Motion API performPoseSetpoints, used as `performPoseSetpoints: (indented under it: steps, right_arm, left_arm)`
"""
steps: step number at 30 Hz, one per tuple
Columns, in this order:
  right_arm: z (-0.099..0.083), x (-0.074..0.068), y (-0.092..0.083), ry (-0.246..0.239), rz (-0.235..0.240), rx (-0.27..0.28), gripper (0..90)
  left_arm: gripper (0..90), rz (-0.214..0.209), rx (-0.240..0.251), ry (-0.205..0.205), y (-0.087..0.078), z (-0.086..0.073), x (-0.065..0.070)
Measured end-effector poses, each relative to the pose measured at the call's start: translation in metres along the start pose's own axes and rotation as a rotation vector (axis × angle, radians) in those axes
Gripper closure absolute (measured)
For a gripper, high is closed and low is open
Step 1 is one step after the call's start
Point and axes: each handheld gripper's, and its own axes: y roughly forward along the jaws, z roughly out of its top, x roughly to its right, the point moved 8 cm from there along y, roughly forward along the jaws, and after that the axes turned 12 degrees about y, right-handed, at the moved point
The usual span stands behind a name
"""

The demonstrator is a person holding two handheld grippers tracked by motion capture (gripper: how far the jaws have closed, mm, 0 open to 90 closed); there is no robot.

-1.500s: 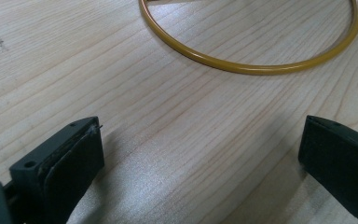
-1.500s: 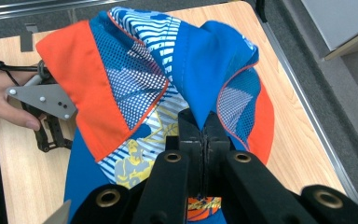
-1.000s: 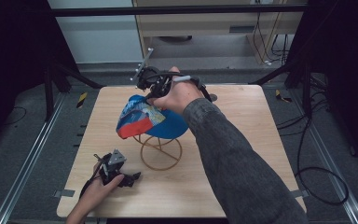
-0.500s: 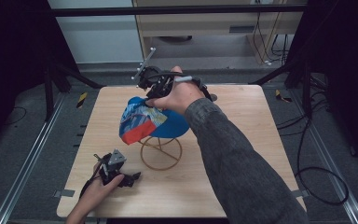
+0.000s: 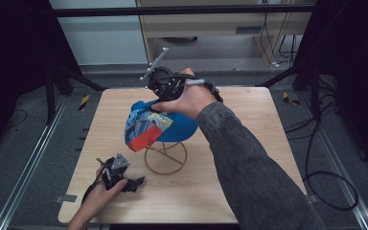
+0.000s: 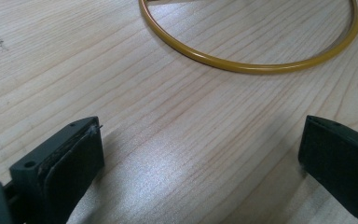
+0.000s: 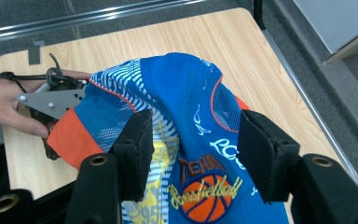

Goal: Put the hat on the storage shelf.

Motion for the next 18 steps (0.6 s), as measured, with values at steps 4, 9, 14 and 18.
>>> performPoseSetpoints:
  steps: [4,9,14,18]
  right_arm:
    - [-0.002,-0.001,-0.004,0.011,0.01,0.014,42.7]
    - [-0.006,-0.003,-0.009,0.014,0.01,0.031,37.4]
    - [-0.009,-0.001,-0.01,0.033,0.007,0.051,30.5]
    - [-0.011,0.0,-0.01,0.049,0.0,0.063,26.0]
  left_arm:
    - [0.0,0.0,0.0,0.0,0.0,0.0,0.0]
    - [0.0,0.0,0.0,0.0,0.0,0.0,0.0]
    - [0.0,-0.001,0.0,0.0,0.0,0.0,0.0]
    - [0.0,0.0,0.0,0.0,0.0,0.0,0.0]
